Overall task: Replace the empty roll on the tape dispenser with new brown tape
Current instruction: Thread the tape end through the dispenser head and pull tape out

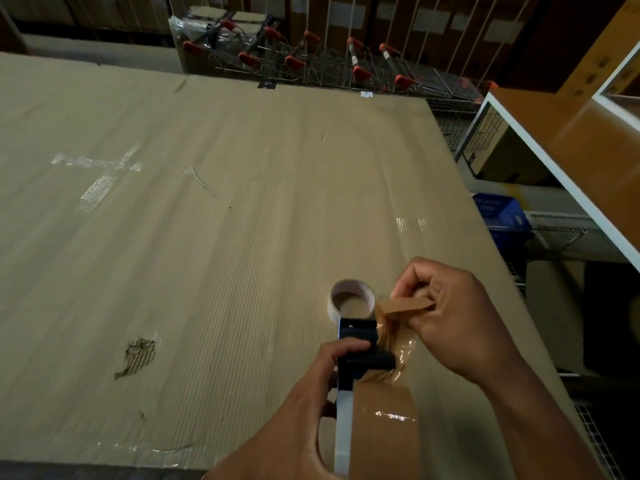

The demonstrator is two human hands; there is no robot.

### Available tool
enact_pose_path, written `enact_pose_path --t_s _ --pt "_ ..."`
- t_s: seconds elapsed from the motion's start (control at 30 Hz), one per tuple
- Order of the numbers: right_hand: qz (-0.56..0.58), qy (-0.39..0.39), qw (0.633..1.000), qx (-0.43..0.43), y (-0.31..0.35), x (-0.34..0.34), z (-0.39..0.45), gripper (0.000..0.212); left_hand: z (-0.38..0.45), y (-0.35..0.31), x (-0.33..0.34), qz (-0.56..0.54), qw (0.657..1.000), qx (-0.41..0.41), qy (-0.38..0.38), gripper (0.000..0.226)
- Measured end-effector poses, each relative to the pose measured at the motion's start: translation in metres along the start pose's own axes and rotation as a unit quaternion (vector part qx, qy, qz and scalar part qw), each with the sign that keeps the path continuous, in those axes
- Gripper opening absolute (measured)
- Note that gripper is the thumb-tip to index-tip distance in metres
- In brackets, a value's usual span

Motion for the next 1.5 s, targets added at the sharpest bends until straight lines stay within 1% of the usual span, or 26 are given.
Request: enact_pose_path --t_s 0.03,0.1,0.13,0.17,0.23,0.3,0.33,0.43,0.5,0.6,0.7,0.8,0.87,0.9,0.97,1.03,1.07,1.13,1.2,1.3,1.37,1.43,1.47,1.5 --pt "-0.026 -0.007 1.000 -0.013 0.003 -0.001 -0.001 0.028 0.003 -0.006 0.009 -0.011 1.000 -0.002 0.012 0.077" --pt "-0.055 -0.025 0.997 -0.037 0.009 -0.005 -0.004 0.029 0.008 -0.026 0.005 0.004 1.000 -0.007 -0.030 0.105" --pt "-0.060 -0.033 0.997 -0.046 0.011 -0.005 -0.005 0.030 0.004 -0.038 0.012 0.026 0.999 0.015 -0.014 0.114" --pt "-0.066 -0.042 0.996 -0.051 0.011 -0.005 -0.006 0.029 -0.002 -0.051 0.017 0.047 0.998 0.046 0.009 0.115" --pt "-0.076 -0.065 0.994 -0.054 0.009 -0.007 -0.005 0.030 -0.006 -0.063 0.016 0.063 0.995 0.079 0.022 0.111" --pt "-0.065 -0.078 0.993 -0.056 0.007 -0.010 -0.005 0.032 -0.002 -0.062 0.012 0.076 0.995 0.066 0.016 0.109" --pt "-0.059 -0.078 0.993 -0.058 0.007 -0.010 -0.004 0.033 -0.002 -0.064 0.014 0.082 0.995 0.062 0.020 0.105" --pt "-0.055 -0.065 0.994 -0.069 0.009 -0.005 -0.004 0.035 0.000 -0.062 0.020 0.106 0.992 0.041 0.047 0.092" --pt "-0.059 -0.056 0.994 -0.078 0.008 0.003 -0.005 0.034 0.002 -0.059 0.022 0.121 0.990 0.021 0.067 0.093" --pt "-0.053 -0.047 0.994 -0.083 0.003 0.011 -0.005 0.033 0.003 -0.060 0.022 0.134 0.987 0.023 0.081 0.092" --pt "-0.021 -0.020 0.995 -0.098 0.007 0.016 -0.007 0.026 0.003 -0.059 0.023 0.145 0.985 0.026 0.085 0.093" --pt "0.032 -0.005 0.993 -0.113 0.015 0.015 -0.009 0.020 0.004 -0.064 0.023 0.131 0.986 0.033 0.093 0.090" --pt "0.048 0.005 0.994 -0.095 0.010 0.014 -0.002 0.019 0.002 -0.062 0.023 0.120 0.988 0.034 0.087 0.091" --pt "0.040 0.008 0.996 -0.077 0.003 0.015 0.004 0.022 0.001 -0.059 0.023 0.121 0.989 0.034 0.078 0.095" --pt "0.018 0.015 0.999 -0.043 -0.010 0.018 0.012 0.030 -0.001 -0.055 0.026 0.107 0.992 0.032 0.059 0.109" --pt "0.005 0.013 0.999 -0.044 -0.013 0.021 0.012 0.031 -0.003 -0.051 0.025 0.084 0.995 0.021 0.042 0.119" --pt "-0.009 0.012 0.998 -0.057 -0.010 0.023 0.010 0.031 -0.003 -0.049 0.023 0.084 0.995 0.015 0.041 0.118" --pt "-0.039 0.026 0.996 -0.080 -0.003 0.028 0.004 0.032 -0.004 -0.048 0.020 0.082 0.995 0.027 0.049 0.102" --pt "-0.045 0.038 0.993 -0.100 0.005 0.032 -0.003 0.033 -0.005 -0.047 0.013 0.038 0.997 0.033 0.050 0.091" --pt "-0.019 0.009 0.993 -0.118 0.010 0.022 -0.005 0.026 -0.005 -0.052 0.005 -0.014 0.998 0.050 0.025 0.090" --pt "-0.036 -0.027 0.992 -0.120 0.007 0.017 -0.001 0.026 -0.008 -0.052 0.007 -0.017 0.998 0.062 0.024 0.097" --pt "-0.050 -0.037 0.992 -0.114 0.003 0.020 0.001 0.026 -0.004 -0.047 0.009 -0.002 0.997 0.071 0.023 0.104" --pt "-0.054 -0.036 0.991 -0.114 0.001 0.022 0.001 0.025 0.002 -0.039 0.007 0.033 0.997 0.068 0.013 0.100" --pt "-0.061 -0.035 0.990 -0.120 0.001 0.024 0.000 0.025 0.010 -0.031 0.003 0.060 0.997 0.055 -0.003 0.090"
Point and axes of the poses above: each hand's wrist, its own z-axis towards the middle knuckle, its own x-axis out of the palm, y = z × x, the point moved 9 cm from there along z, towards the middle knuckle, and after that the axes turned 2 degrees about x, right-handed, at the moved point
